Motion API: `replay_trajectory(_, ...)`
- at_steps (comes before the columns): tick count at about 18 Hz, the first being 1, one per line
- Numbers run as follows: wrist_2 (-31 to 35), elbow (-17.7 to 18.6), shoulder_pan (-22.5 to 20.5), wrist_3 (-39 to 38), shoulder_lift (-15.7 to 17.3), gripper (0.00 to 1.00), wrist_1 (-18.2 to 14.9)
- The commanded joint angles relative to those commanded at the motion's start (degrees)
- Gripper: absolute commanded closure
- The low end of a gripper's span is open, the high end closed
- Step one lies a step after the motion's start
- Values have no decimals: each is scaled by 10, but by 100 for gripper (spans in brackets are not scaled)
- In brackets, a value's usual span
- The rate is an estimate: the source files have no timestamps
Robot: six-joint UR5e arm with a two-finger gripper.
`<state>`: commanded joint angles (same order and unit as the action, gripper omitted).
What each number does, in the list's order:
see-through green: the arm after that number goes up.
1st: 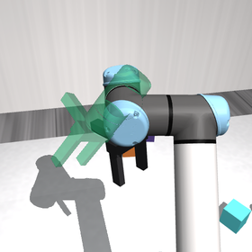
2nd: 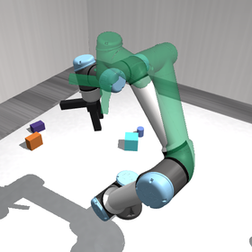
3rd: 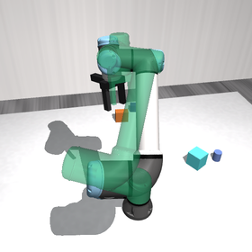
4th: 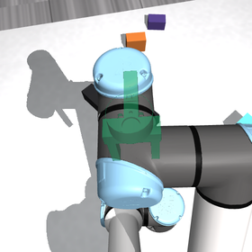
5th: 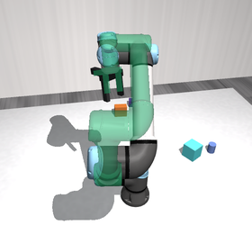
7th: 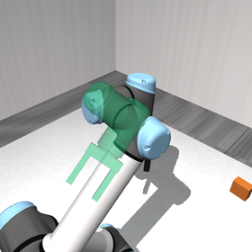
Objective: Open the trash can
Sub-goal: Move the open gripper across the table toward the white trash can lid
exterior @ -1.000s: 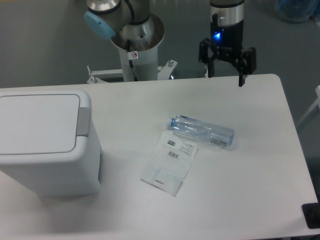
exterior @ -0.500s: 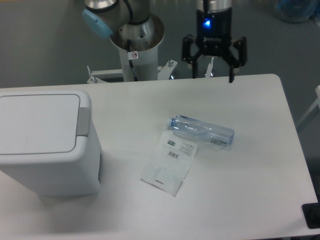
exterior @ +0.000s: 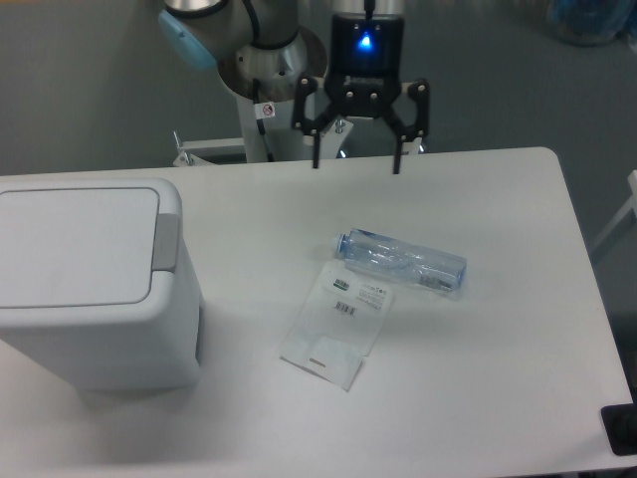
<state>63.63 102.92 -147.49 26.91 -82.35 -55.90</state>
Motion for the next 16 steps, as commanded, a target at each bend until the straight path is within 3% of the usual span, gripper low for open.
replay_trajectory(6, 1, -16, 65, -90, -58, 0, 52)
replay_trajectory(16, 1, -31, 104, -134, -91, 0, 54)
